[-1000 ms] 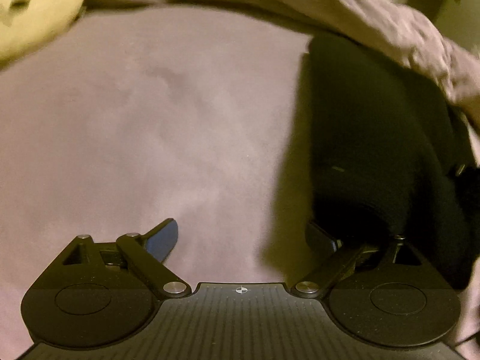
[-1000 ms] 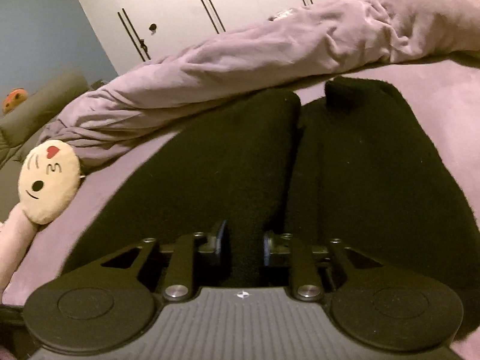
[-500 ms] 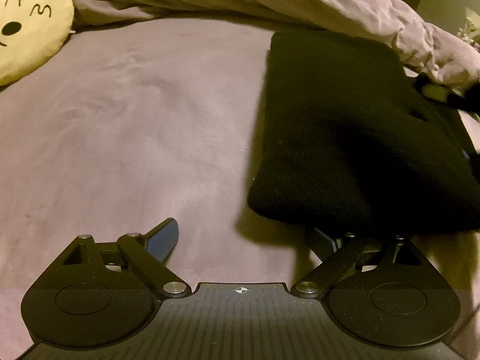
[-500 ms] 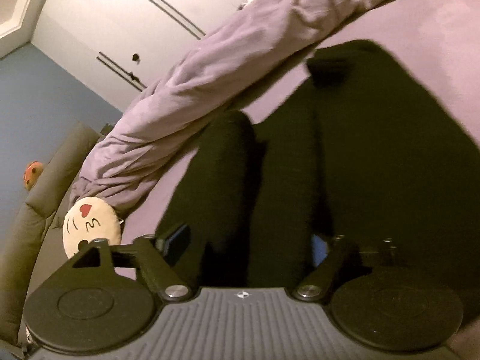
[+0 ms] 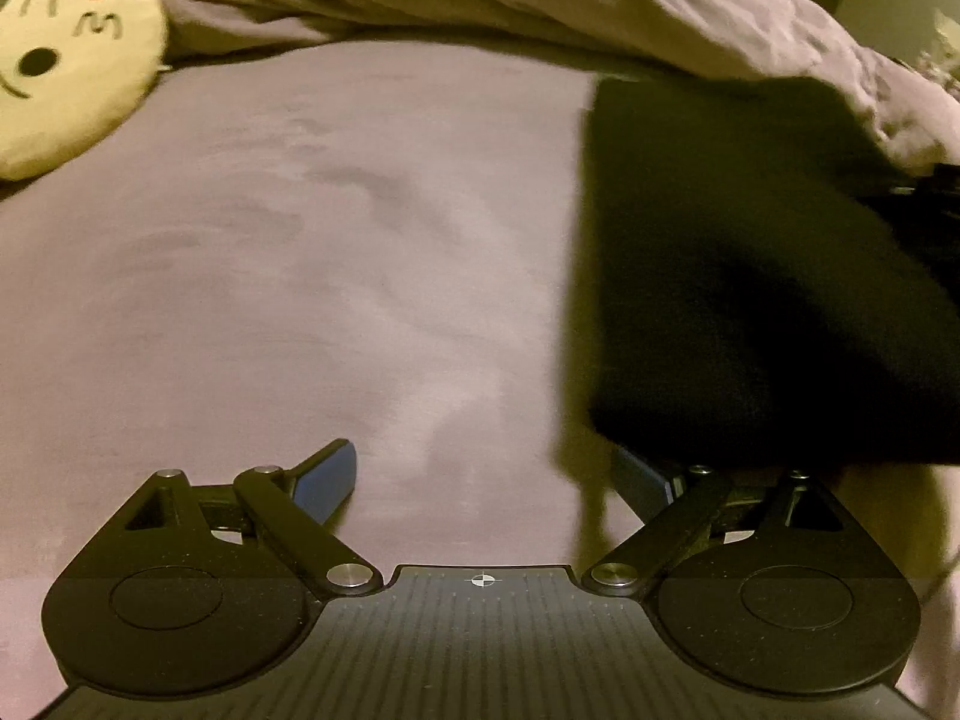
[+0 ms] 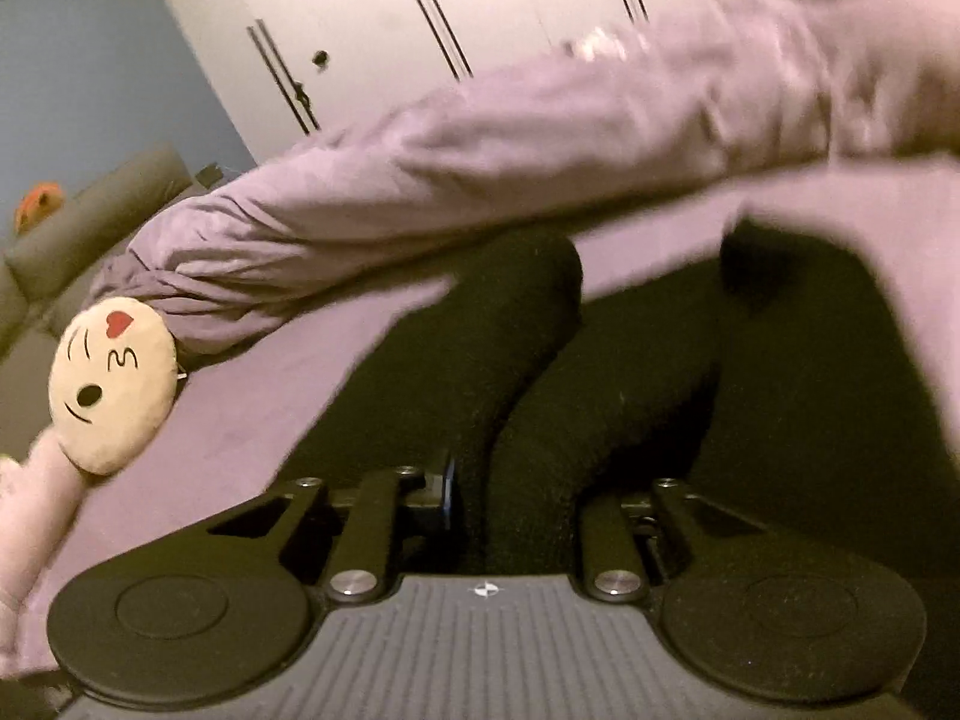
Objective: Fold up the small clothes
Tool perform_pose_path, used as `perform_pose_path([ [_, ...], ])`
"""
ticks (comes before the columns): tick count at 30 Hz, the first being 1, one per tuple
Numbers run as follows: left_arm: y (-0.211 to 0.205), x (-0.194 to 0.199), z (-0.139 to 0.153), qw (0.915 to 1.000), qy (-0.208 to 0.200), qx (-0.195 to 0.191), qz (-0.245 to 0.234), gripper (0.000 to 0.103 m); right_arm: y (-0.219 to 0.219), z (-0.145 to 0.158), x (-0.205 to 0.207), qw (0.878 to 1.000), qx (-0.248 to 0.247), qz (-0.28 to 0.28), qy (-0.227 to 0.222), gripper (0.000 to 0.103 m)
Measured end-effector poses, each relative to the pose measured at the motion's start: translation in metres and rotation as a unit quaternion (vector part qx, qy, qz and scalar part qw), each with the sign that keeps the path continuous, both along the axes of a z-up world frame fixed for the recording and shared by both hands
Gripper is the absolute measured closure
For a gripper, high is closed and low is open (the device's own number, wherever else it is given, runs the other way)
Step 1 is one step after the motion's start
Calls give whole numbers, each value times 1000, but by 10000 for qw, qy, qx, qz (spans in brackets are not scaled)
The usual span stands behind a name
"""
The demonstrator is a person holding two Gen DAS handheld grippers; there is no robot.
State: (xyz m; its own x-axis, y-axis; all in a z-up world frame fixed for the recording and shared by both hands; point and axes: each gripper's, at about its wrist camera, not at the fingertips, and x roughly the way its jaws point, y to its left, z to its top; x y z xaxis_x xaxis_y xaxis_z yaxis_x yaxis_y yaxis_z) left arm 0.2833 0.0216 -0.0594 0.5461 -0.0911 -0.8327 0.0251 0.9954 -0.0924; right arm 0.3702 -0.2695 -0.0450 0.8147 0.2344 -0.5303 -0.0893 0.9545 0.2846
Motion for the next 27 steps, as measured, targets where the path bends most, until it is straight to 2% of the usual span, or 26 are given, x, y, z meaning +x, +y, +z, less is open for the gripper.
perform_pose_path([
  [2, 6, -1, 6, 9999, -72, -43, 90, 8, 3, 23, -10, 9966, -723, 59, -401, 86],
  [4, 8, -1, 9, 9995, -227, -110, 176, 7, -6, 32, -13, 9895, -1286, -37, -660, 86],
  [5, 6, -1, 9, 9993, -272, -129, 220, 7, -12, 29, -11, 9837, -1651, -182, -692, 85],
  [7, 0, -3, 4, 9988, -368, -248, 220, 7, -21, 14, -11, 9598, -2598, -609, -875, 93],
  [8, -3, -5, -1, 9987, -338, -296, 243, 7, -30, 1, -8, 9569, -2711, -680, -790, 93],
  [9, -7, -7, -7, 9985, -289, -361, 286, 7, -47, -15, 0, 9713, -2279, -594, -332, 90],
  [10, -10, -10, -12, 9981, -256, -471, 305, 7, -65, -31, 9, 9838, -1683, -504, 366, 90],
  [11, -12, -14, -17, 9978, -203, -542, 318, 7, -80, -42, 8, 9882, -1217, -661, 650, 90],
  [13, -22, -21, -19, 9985, -243, -400, 293, 7, -94, -31, -11, 9920, -834, -850, 414, 78],
  [14, -27, -25, -17, 9990, -256, -278, 245, 7, -98, -23, -20, 9921, -726, -959, 345, 58],
  [15, -29, -26, -13, 9992, -250, -227, 220, 7, -100, -14, -33, 9928, -650, -984, 199, 47],
  [18, -36, -29, 1, 9990, -251, -309, 217, 7, -94, 8, -68, 9925, -771, -938, -127, 47],
  [20, -38, -30, 10, 9984, -396, -332, 248, 7, -91, 13, -93, 9955, -483, -755, -295, 47],
  [24, -46, -26, 16, 9985, -452, -226, 232, 7, -96, -8, -123, 9961, -62, -877, -50, 39],
  [27, -55, -22, 9, 9992, -381, -44, 129, 7, -109, -36, -120, 9907, 803, -953, 544, 39],
])
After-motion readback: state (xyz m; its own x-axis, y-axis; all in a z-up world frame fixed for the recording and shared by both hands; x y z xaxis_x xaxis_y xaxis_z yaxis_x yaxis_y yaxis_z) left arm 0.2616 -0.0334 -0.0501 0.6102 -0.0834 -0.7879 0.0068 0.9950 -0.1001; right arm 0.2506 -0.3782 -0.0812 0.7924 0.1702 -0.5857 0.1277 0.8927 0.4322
